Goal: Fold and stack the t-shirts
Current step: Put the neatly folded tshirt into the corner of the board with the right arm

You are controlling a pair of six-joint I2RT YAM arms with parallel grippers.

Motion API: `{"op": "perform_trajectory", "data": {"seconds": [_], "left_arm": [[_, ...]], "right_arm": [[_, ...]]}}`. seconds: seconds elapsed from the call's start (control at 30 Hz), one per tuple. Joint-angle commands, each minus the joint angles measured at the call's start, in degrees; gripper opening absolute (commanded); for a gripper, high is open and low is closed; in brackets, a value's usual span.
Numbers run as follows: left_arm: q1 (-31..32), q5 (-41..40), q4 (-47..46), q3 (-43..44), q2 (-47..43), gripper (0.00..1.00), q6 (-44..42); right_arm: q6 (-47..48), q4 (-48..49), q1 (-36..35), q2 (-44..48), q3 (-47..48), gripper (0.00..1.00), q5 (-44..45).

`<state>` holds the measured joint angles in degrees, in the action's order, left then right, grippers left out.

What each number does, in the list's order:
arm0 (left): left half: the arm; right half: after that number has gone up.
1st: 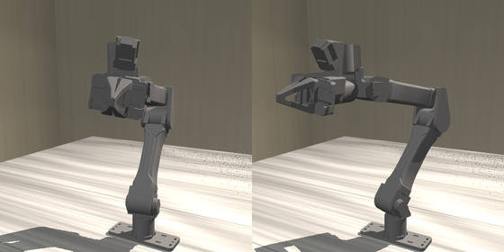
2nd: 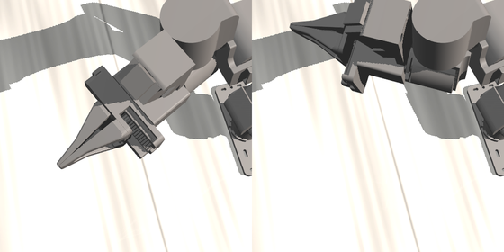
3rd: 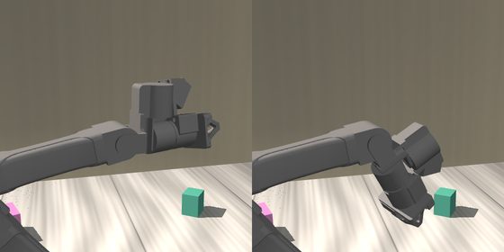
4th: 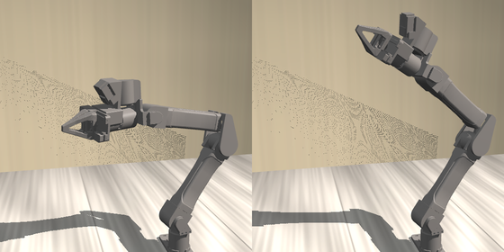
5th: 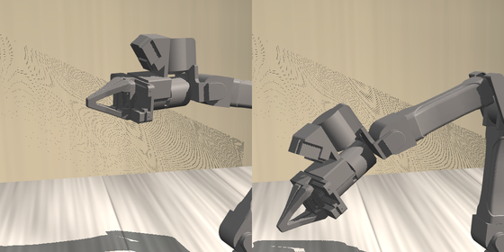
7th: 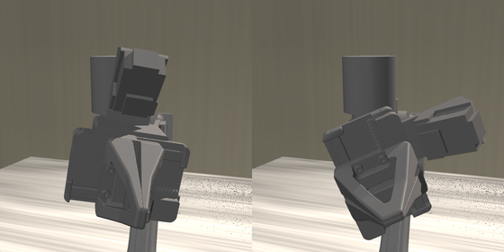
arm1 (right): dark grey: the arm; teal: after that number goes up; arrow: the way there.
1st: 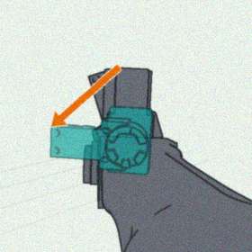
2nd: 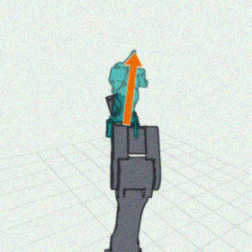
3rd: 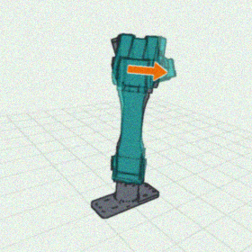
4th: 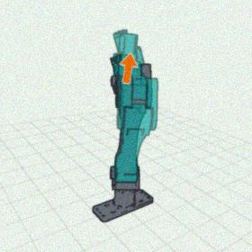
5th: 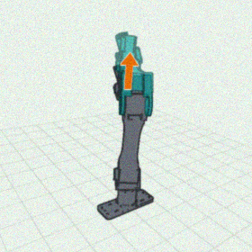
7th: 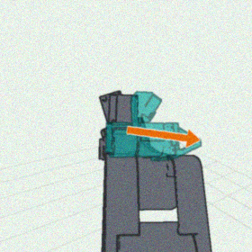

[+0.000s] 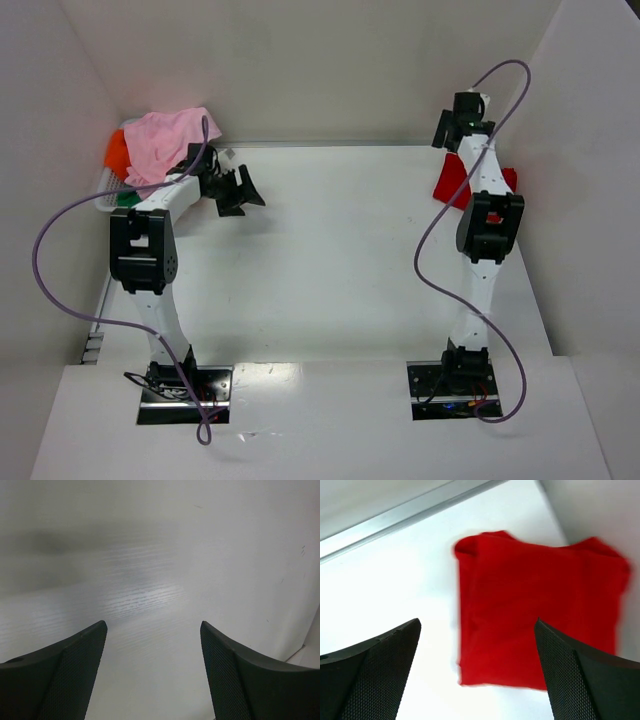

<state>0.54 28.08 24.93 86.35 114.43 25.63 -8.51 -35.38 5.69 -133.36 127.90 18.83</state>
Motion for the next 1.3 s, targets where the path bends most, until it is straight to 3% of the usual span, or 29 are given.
{"op": "perform_trajectory", "data": {"seconds": [0.0, 0.13, 0.43, 0.73, 0.83, 0.97, 1.13, 1.27], "left_arm": [[-0.2, 1.5, -0.6, -0.5, -3.9, 0.83, -0.3], [-0.2, 1.5, -0.6, -1.0, -4.9, 0.83, -0.3], [-0.2, 1.5, -1.7, -3.5, -6.6, 0.83, 0.2], [-0.7, 2.1, -2.3, -4.5, -7.1, 0.83, 0.2], [-0.7, 2.1, -2.8, -4.5, -7.1, 0.83, 0.2], [-0.7, 2.7, -2.8, -4.5, -7.1, 0.83, 0.2], [-0.7, 3.8, -3.3, -4.5, -7.1, 0.83, -0.3], [-0.7, 4.4, -3.3, -3.4, -7.1, 0.83, -0.3]], "right_arm": [[-5.3, 1.4, -0.4, -7.4, 4.3, 0.98, 0.8], [-9.7, -2.9, -0.9, -12.5, 11.2, 0.85, 1.5], [-8.4, 1.5, -0.9, -9.6, -1.5, 0.83, -2.7], [-7.5, 1.5, -1.5, -5.6, -13.6, 0.45, -1.0], [-7.5, 3.2, -1.5, -1.3, -19.1, 0.43, -0.4], [-7.5, 3.8, -1.5, 2.8, -24.4, 0.43, -0.4], [-6.8, 4.4, -1.5, 5.8, -26.6, 0.65, -0.4], [-7.4, 3.2, -1.5, 7.9, -23.0, 0.8, -2.1]]}}
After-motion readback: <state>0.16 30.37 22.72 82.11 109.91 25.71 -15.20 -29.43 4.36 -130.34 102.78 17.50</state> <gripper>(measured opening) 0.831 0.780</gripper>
